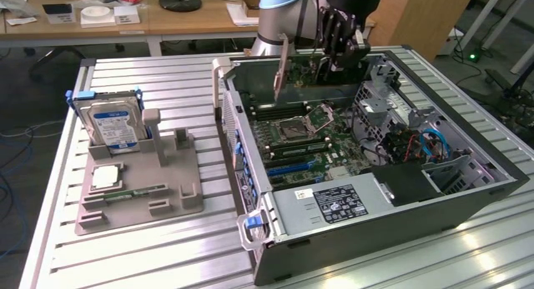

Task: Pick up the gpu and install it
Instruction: 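Insert the gpu into the slot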

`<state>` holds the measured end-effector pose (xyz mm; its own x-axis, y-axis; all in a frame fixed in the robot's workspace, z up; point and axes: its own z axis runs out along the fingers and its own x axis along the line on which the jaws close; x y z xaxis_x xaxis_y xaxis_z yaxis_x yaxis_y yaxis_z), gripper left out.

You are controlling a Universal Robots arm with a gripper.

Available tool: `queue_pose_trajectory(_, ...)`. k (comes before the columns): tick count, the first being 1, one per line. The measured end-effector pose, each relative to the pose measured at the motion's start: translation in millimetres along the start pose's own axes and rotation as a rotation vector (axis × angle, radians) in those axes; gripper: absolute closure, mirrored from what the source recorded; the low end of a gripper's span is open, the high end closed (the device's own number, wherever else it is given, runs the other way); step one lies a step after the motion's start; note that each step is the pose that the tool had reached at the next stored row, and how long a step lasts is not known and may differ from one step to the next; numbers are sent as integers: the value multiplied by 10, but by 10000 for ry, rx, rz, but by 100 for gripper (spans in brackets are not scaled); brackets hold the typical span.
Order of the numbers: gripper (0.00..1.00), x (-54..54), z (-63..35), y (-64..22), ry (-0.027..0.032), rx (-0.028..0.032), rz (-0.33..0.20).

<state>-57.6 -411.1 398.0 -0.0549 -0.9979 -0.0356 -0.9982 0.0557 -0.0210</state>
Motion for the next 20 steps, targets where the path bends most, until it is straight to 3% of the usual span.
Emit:
queue_pose_trajectory(8, 72, 23, 72, 13, -29, 7, -342)
queue_pose_trajectory(9, 72, 24, 78, 14, -75, 10, -343)
queue_pose_trajectory(11, 72, 25, 90, 15, -250, 8, -342)
queue_pose_trajectory(20, 72, 57, 131, 13, -282, 47, -350)
